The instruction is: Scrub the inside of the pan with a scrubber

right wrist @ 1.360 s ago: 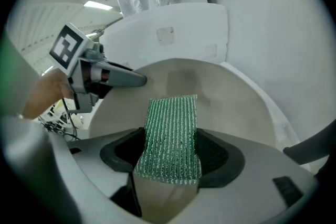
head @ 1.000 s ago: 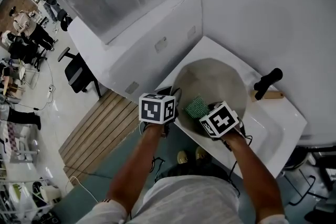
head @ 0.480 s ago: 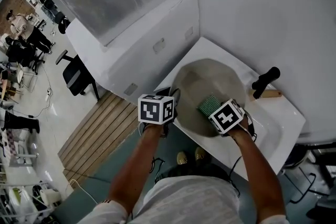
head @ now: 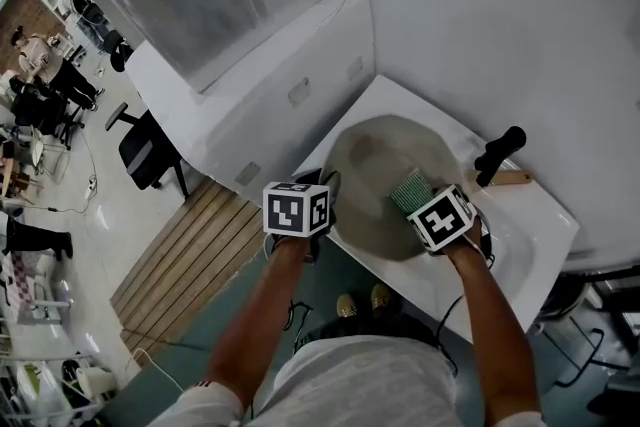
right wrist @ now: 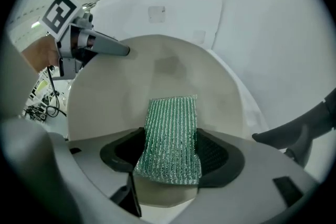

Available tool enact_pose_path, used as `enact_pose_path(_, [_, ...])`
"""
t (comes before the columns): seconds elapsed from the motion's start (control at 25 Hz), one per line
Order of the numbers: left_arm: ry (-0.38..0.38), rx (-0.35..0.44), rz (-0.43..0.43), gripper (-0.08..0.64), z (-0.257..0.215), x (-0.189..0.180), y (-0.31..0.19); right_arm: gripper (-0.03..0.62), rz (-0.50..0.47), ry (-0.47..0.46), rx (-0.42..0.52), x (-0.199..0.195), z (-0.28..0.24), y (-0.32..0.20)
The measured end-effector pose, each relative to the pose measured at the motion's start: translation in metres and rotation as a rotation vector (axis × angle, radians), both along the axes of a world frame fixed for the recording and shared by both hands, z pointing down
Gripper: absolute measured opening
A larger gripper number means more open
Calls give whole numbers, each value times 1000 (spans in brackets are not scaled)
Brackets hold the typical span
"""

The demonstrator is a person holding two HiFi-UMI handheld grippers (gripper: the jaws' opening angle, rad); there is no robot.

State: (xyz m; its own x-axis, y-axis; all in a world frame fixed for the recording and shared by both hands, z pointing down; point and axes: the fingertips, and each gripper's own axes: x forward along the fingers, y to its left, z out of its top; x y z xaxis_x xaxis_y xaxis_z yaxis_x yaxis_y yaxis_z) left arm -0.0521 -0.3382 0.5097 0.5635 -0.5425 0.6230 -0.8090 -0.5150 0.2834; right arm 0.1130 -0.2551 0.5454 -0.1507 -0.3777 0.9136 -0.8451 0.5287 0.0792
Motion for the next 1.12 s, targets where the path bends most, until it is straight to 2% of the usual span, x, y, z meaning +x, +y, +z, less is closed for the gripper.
enact_pose_path(0.4, [-23,89,-7,135,-28,-6,5,304,71,-184,151,-5,-58,-7])
enact_pose_path(0.64, [3,173,-18,135,-66,-7,8,304,81,-276,258,-8,-101,-12])
enact_pose_path(0.76, [37,227,-15,135,-91,-4,11,304,83,-327,334,-12,-127,-15])
enact_pose_path(1.12, [210,412,17,133,-171,10,26,304,48,-476,564,-25,-198,-15])
